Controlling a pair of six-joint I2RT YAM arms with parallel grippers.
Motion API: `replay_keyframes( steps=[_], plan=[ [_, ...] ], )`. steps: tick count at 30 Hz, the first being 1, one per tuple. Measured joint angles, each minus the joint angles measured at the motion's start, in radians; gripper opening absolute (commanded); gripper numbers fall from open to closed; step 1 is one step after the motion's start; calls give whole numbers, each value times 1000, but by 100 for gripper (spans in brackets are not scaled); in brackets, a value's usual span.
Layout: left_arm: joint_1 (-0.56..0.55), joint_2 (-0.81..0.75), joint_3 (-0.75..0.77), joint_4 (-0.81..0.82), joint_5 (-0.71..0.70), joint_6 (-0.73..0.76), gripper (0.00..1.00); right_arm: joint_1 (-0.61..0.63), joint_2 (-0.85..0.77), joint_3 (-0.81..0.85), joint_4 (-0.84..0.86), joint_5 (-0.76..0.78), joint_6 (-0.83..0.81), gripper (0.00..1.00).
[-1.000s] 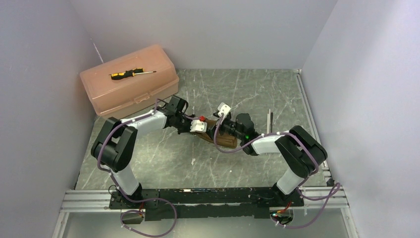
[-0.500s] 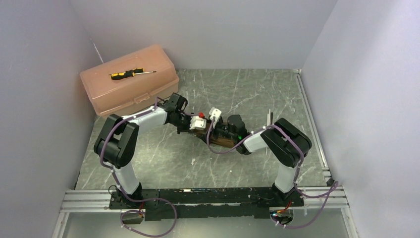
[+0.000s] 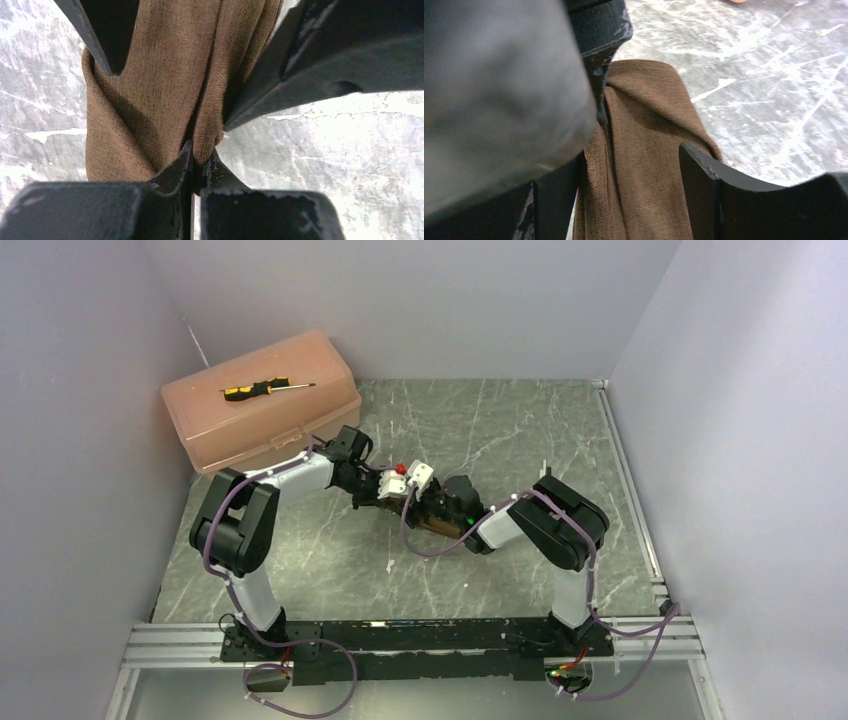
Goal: Fold the napkin into a case and place the utensils inside
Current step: Pick up the top corner of the smaller rectangle folded napkin from the center of the board.
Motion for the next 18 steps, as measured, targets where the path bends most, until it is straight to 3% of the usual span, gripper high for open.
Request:
replay_keyframes(
  steps=[3, 7, 15, 18],
  plan=[
    [12, 0, 0, -2, -2, -1, 3, 16, 14, 15, 9, 75, -16, 68],
    [15, 0, 0, -4, -9, -1, 3, 30, 23, 16, 28, 139, -24, 79],
    [14, 0, 0, -21, -9, 10, 3, 42, 23, 2, 43, 165, -30, 85],
    [13, 0, 0, -25, -8, 13, 3, 43, 23, -1, 47, 163, -29, 91]
  ],
)
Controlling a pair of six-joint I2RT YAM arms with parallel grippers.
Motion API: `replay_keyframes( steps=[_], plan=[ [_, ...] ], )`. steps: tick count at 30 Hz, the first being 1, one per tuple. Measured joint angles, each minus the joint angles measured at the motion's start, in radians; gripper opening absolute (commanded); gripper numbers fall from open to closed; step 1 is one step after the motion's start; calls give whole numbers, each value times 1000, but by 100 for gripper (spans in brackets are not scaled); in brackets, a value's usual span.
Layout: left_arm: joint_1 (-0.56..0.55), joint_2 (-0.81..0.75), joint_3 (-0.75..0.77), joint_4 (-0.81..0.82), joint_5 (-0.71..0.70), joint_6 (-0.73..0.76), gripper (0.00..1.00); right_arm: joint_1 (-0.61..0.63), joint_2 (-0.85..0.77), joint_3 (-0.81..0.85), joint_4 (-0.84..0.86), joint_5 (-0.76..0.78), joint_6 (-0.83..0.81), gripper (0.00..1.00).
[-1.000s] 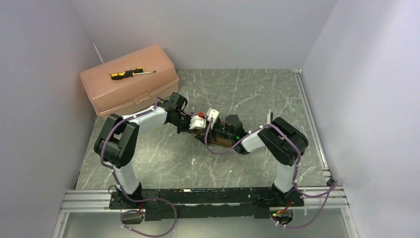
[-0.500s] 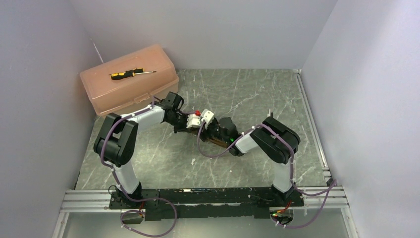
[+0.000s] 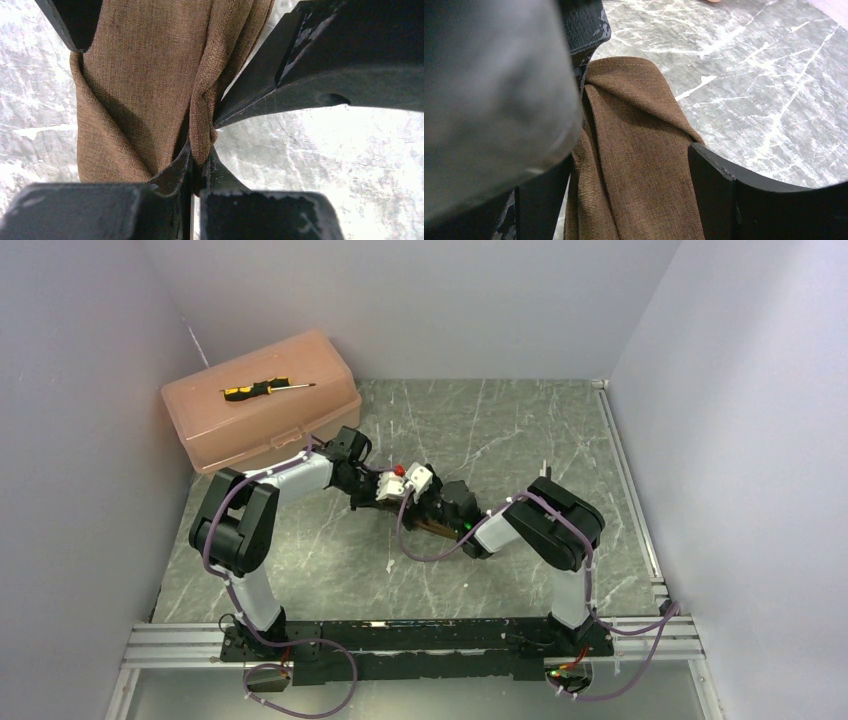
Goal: Fold the napkin into a case and place the utensils inside
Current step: Pick up the top corner of the smaller rectangle folded napkin from the center of the board.
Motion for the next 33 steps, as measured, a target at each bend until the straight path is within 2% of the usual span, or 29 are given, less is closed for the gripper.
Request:
replay_keyframes(
  steps=[14, 21, 26, 33],
  plan=[
    [-27, 0, 0, -41, 5, 41, 3, 30, -51, -80, 21, -26, 32, 95],
    [-47, 1, 19, -9, 10, -6, 3, 91, -118, -183, 68, -109, 3, 97],
    [-47, 1, 25, -8, 11, -13, 3, 43, -134, -280, 153, -114, 23, 97],
    [-47, 1, 25, -14, 12, -13, 2, -6, -131, -266, 233, -118, 35, 96]
  ],
)
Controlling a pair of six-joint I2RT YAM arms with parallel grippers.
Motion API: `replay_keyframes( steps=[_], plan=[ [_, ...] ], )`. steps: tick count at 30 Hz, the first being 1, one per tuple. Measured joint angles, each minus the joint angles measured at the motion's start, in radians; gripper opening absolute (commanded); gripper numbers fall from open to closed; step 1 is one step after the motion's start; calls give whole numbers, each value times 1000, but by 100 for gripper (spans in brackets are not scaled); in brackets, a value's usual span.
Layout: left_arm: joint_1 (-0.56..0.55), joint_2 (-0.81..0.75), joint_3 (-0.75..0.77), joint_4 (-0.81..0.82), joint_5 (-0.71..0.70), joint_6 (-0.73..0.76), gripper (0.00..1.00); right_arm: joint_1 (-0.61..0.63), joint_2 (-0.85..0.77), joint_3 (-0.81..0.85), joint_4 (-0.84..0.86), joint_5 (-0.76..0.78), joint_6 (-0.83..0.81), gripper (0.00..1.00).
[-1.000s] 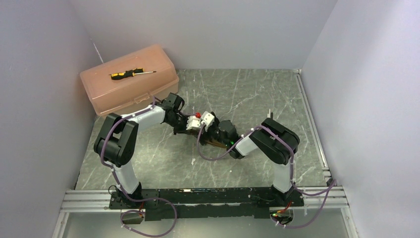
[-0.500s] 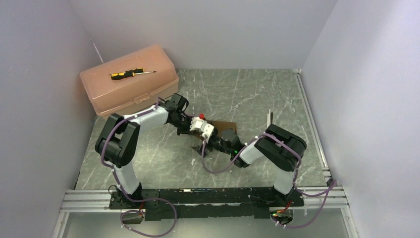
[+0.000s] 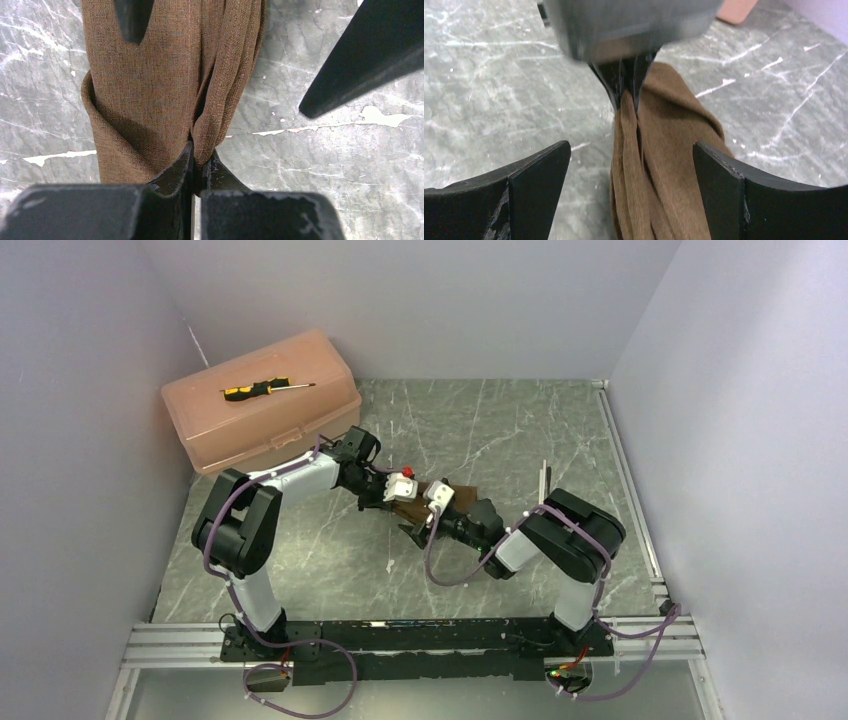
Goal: Fold the napkin into a case and place the utensils inside
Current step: Pick up the top corner of the smaller rectangle folded napkin from the center of the board.
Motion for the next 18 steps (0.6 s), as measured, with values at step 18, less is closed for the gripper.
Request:
replay_keyframes(
  steps=[18],
  plan=[
    [6, 0, 3, -24, -5, 3, 3, 0, 193, 107, 102, -38, 2, 90]
  ],
)
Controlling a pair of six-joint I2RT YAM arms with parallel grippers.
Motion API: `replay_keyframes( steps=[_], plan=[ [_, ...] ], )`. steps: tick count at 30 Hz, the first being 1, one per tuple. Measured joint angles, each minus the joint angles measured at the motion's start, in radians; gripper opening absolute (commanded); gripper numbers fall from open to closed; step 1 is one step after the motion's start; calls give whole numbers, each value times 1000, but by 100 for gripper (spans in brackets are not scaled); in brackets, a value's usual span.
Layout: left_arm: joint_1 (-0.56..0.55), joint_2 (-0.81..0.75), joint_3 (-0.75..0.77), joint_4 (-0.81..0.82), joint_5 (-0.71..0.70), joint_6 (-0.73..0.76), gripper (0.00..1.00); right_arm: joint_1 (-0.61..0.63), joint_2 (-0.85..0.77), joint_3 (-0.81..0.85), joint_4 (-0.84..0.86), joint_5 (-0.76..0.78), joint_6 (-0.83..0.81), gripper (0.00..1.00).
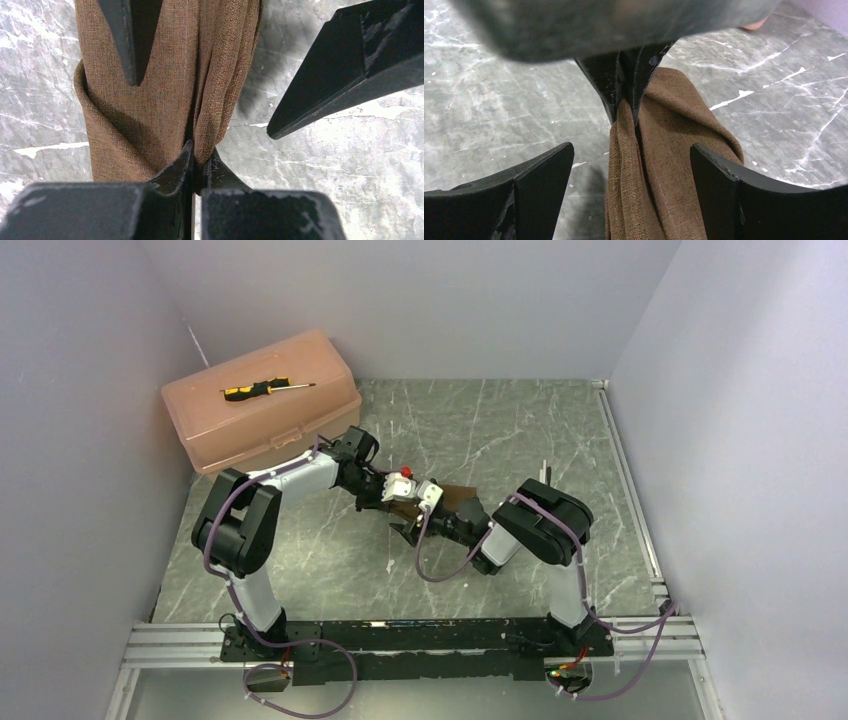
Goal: Fold the napkin into a case and place the utensils inside
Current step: Pick up the top corner of the smaller rectangle folded napkin from the center of the board.
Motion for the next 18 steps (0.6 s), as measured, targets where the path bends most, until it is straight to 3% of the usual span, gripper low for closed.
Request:
replay_keyframes(
  steps=[18],
  plan=[
    [-6, 0, 0, -15, 9, 8, 3, -26, 48, -12, 14, -5, 43, 89]
  ],
)
